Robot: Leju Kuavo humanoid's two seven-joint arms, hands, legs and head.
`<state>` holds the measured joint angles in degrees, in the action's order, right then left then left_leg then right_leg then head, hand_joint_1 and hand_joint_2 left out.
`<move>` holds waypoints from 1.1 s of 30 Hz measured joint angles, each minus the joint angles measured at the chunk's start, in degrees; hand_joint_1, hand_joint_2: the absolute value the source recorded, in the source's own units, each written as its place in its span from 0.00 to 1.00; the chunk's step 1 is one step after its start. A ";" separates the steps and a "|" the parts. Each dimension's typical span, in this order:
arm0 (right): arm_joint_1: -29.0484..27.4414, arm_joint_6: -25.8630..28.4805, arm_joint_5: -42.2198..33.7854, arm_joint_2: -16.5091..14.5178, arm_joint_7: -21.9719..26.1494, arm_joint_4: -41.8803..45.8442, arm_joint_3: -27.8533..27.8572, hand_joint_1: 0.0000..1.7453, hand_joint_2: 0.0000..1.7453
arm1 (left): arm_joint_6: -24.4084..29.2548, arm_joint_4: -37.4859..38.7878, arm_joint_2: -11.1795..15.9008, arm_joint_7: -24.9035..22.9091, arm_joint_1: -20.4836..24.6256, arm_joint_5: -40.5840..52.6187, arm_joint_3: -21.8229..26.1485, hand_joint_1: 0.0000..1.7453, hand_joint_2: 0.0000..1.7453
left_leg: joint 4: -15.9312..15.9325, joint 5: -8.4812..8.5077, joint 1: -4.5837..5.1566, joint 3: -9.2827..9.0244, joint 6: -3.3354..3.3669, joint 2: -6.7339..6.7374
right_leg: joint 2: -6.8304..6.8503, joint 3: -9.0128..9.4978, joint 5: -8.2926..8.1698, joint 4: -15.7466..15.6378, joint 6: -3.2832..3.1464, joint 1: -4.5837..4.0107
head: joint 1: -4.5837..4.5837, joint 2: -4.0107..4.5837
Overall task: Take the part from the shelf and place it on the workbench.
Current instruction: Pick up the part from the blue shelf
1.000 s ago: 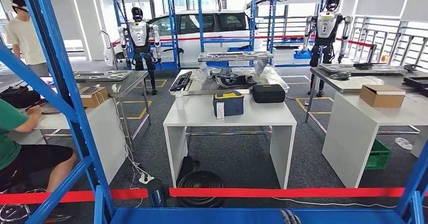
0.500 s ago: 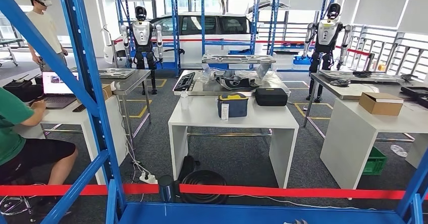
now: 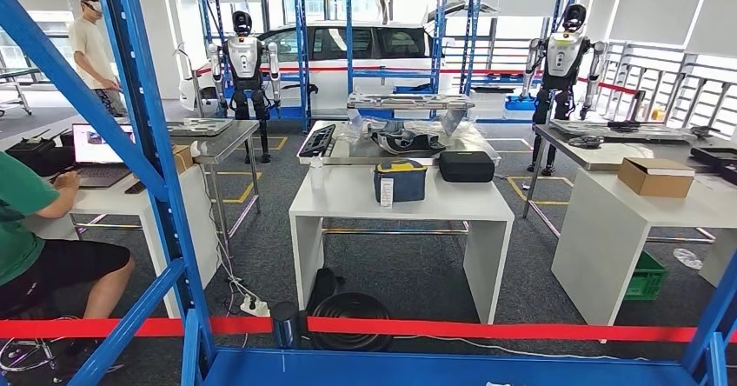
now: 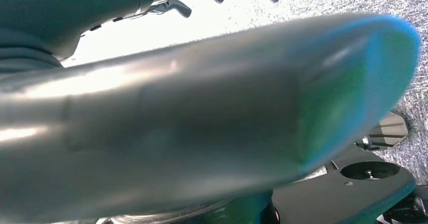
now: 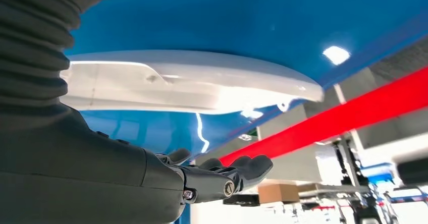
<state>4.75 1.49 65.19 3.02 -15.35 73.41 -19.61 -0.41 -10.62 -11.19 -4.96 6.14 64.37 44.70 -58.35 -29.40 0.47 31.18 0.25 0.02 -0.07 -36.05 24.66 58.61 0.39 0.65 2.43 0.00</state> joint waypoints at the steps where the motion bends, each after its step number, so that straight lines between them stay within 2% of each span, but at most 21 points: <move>1: -0.29 -0.33 0.28 0.00 -0.44 0.04 0.12 0.00 1.00 | 0.01 0.00 0.00 0.00 -0.01 -0.04 0.04 0.00 0.00 | 0.01 0.01 -0.01 0.00 -0.01 0.00 | 0.00 -0.01 0.00 0.00 0.00 -0.01 | 0.00 0.00; 12: -4.05 -2.20 4.39 0.72 -6.27 1.19 3.80 0.00 1.00 | 0.71 0.00 0.00 0.55 -0.35 -0.57 0.42 0.00 0.00 | 0.03 0.02 -0.03 0.08 -0.04 0.00 | -0.02 -0.11 0.01 0.03 -0.02 -0.01 | 0.00 0.00; 22: -5.42 -3.91 5.51 0.81 -7.76 1.31 8.60 0.00 1.00 | 0.94 0.00 0.00 -0.01 -0.32 -0.08 0.44 0.00 0.00 | 0.03 0.02 -0.03 0.08 -0.03 0.01 | -0.03 -0.10 0.01 0.02 -0.02 -0.01 | 0.00 0.00; 23: -5.42 -4.10 5.56 0.81 -7.87 1.29 8.99 0.09 1.00 | 0.97 0.00 0.00 -0.04 -0.31 -0.04 0.44 0.00 0.00 | 0.03 0.02 -0.03 0.08 -0.03 0.02 | -0.03 -0.10 0.01 0.02 -0.02 -0.02 | 0.00 0.00; 26: -5.44 -4.40 5.57 0.81 -7.97 1.10 9.86 0.84 1.00 | 1.03 0.00 0.00 -0.04 -0.28 0.02 0.44 0.00 0.00 | 0.03 0.03 -0.03 0.07 -0.03 0.02 | -0.03 -0.09 0.01 0.02 -0.02 -0.02 | 0.00 0.00; 27: -5.45 -4.53 5.52 0.81 -7.99 0.94 10.10 1.00 1.00 | 1.04 0.00 0.00 -0.04 -0.28 0.03 0.44 0.00 0.00 | 0.03 0.03 -0.03 0.07 -0.03 0.02 | -0.03 -0.09 0.00 0.02 -0.01 -0.02 | 0.00 0.00; 33: -5.53 -5.54 4.69 0.52 -7.78 -0.44 11.35 1.00 1.00 | 1.07 0.00 0.00 0.00 -0.26 0.05 0.44 0.00 0.00 | 0.03 0.04 -0.03 0.08 -0.03 0.02 | -0.03 -0.09 -0.01 0.02 -0.02 -0.01 | 0.00 0.00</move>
<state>-0.78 -4.05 69.89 3.54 -23.13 72.97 -8.26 0.66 -10.62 -11.19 -4.96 5.88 64.43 45.13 -58.31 -29.36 0.45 31.26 0.22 0.03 -0.10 -36.13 24.65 58.64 0.38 0.64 2.43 0.00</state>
